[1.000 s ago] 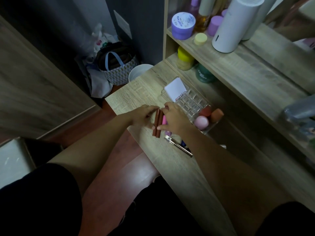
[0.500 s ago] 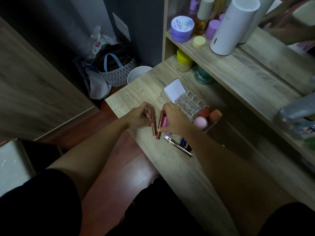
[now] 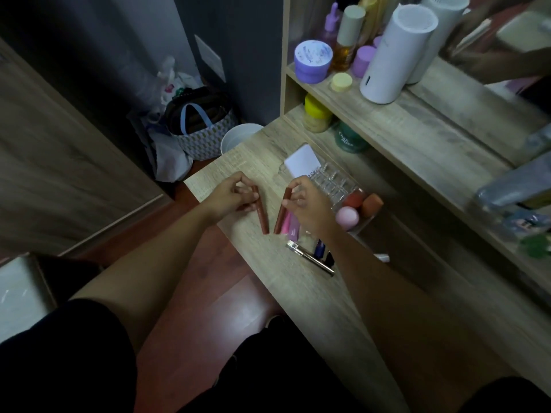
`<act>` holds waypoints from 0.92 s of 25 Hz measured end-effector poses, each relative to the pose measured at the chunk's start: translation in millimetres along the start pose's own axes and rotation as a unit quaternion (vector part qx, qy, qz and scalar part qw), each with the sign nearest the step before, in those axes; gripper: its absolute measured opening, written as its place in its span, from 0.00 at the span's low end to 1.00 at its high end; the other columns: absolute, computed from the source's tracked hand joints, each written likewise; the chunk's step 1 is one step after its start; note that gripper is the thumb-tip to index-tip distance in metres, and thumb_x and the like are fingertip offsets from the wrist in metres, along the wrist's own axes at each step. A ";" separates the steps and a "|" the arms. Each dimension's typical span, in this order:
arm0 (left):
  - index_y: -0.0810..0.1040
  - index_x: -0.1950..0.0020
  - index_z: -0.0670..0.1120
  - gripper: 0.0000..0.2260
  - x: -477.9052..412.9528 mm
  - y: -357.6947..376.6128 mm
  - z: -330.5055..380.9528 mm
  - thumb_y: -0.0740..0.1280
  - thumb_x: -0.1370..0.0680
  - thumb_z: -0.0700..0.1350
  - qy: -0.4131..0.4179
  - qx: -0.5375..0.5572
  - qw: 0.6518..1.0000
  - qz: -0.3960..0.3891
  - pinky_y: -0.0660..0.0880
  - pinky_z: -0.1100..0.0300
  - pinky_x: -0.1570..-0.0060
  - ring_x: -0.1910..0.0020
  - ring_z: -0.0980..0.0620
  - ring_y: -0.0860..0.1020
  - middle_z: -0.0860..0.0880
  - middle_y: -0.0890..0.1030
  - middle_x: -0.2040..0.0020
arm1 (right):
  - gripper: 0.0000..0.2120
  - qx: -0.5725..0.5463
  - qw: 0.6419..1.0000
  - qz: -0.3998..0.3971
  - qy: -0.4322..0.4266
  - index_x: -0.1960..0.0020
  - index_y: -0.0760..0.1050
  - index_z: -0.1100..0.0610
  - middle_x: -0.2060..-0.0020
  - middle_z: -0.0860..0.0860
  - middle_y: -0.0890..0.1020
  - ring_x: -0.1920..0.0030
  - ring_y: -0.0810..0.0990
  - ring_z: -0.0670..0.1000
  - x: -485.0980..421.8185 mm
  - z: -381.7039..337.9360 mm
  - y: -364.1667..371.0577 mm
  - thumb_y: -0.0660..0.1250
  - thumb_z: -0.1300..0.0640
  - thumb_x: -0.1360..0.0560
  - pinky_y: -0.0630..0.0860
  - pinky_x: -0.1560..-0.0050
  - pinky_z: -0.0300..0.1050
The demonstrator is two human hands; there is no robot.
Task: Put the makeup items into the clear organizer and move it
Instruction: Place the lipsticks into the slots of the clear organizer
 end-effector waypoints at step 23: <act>0.74 0.55 0.41 0.06 -72.7 104.0 128.2 0.69 0.28 0.37 0.250 -0.344 0.904 -0.039 0.75 0.52 0.51 0.54 0.41 0.80 0.38 0.82 0.55 | 0.10 0.028 0.981 0.194 -0.008 0.48 0.79 0.62 0.56 0.57 0.84 0.61 0.79 0.44 -16.6 6.6 -117.8 0.68 0.68 0.28 0.70 0.65 0.18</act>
Point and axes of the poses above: each hand's wrist, its own x-axis away from the middle knuckle, its own y-axis out of the palm, z = x × y, the point moved 6 cm from there along -x, towards the middle knuckle
